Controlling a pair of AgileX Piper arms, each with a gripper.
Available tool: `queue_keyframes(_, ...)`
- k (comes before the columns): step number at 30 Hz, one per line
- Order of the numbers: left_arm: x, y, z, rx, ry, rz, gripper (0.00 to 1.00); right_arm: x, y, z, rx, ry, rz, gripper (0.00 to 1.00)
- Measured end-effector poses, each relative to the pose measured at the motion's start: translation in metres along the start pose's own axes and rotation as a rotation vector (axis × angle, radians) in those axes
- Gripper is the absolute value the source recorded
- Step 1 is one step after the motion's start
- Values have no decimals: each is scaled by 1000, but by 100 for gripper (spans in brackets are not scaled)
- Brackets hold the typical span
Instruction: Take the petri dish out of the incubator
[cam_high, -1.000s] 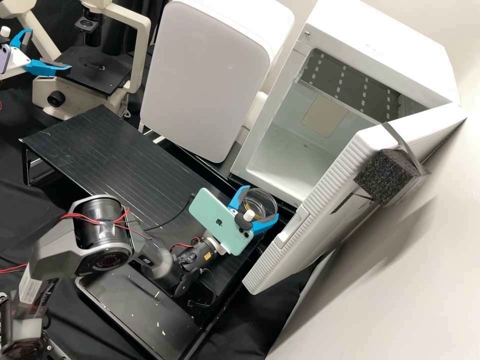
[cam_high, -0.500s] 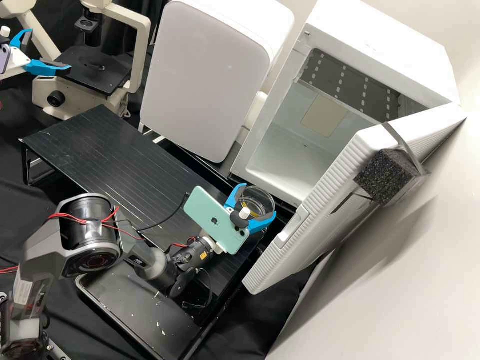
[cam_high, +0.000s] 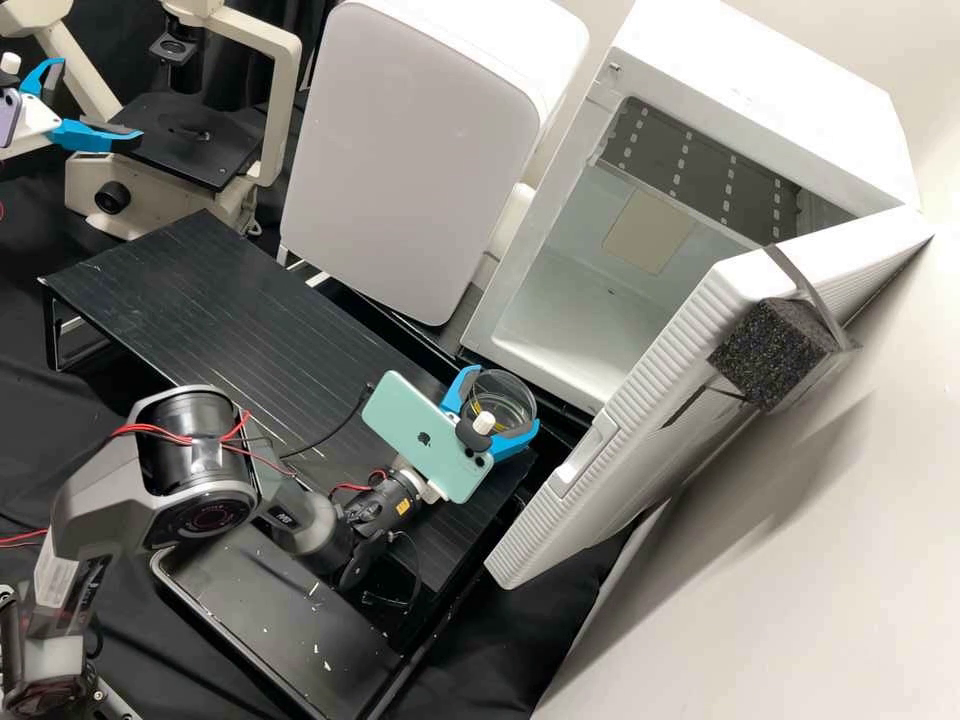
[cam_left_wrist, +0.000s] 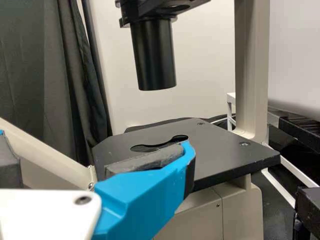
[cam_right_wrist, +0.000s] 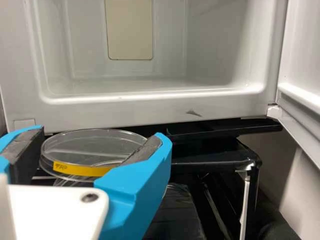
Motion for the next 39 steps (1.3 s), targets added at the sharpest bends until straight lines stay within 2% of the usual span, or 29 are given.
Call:
queue_keyframes(8,0,0,0,0,0,0,100,2,7,6,-8,-7,19,0)
queue_keyframes(39,0,0,0,0,0,0,100,-2,6,10,1,-14,22,0)
